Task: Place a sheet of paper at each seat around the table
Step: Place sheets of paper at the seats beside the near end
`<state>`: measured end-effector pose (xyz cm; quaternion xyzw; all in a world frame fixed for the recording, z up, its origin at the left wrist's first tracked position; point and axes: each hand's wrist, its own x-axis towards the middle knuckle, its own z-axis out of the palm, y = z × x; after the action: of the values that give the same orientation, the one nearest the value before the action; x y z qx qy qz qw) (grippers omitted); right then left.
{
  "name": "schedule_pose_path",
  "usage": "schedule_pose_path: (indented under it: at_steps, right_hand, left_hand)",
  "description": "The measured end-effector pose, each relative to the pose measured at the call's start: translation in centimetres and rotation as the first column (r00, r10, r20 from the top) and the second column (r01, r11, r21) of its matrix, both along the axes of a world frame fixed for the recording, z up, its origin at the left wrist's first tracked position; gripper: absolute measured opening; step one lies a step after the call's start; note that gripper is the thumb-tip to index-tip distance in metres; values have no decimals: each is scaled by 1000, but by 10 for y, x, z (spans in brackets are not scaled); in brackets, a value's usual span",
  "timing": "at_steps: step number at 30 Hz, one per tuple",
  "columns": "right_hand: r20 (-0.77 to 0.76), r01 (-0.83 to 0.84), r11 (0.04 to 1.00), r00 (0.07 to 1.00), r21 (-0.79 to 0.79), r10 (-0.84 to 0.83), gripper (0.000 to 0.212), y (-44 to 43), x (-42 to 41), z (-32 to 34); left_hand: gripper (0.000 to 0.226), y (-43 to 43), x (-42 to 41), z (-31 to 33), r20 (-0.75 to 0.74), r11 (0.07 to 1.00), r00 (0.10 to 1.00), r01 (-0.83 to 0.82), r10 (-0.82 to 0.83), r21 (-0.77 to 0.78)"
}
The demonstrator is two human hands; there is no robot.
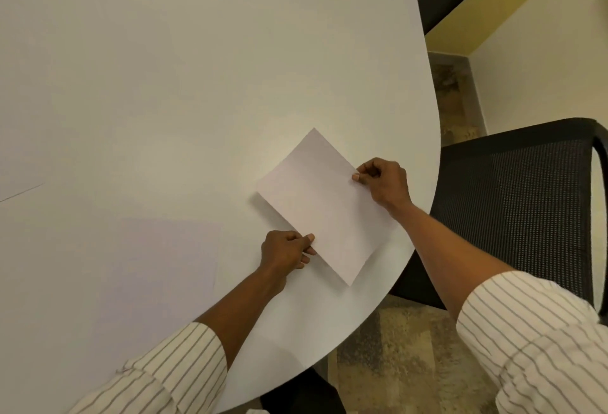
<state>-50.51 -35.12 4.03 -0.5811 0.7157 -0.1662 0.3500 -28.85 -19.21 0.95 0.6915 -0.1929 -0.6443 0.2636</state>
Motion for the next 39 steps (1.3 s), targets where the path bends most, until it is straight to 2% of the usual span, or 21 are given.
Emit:
schedule_pose_path:
  at_steps: [8,18,28,39]
  right_hand:
    - [-105,-127,992,987,-5,126,16,-75,-39,-19]
    - [-188,-262,964,946,43,265,17,-117,-46,-46]
    - [-195,-255,966,946,38,258,16,-119,-43,-70]
    - [-219,-271,962,938,18,268,26,-128,-45,-80]
  left_hand:
    - [26,-47,-60,-13,8,997,998,-63,62,44]
    - [28,-73,-99,-28,60,990,995,-91,84,112]
    - [20,-77,-110,-33,95,970,983,-169,155,172]
    - [29,-84,-114,-44,174,973,979,-135,102,190]
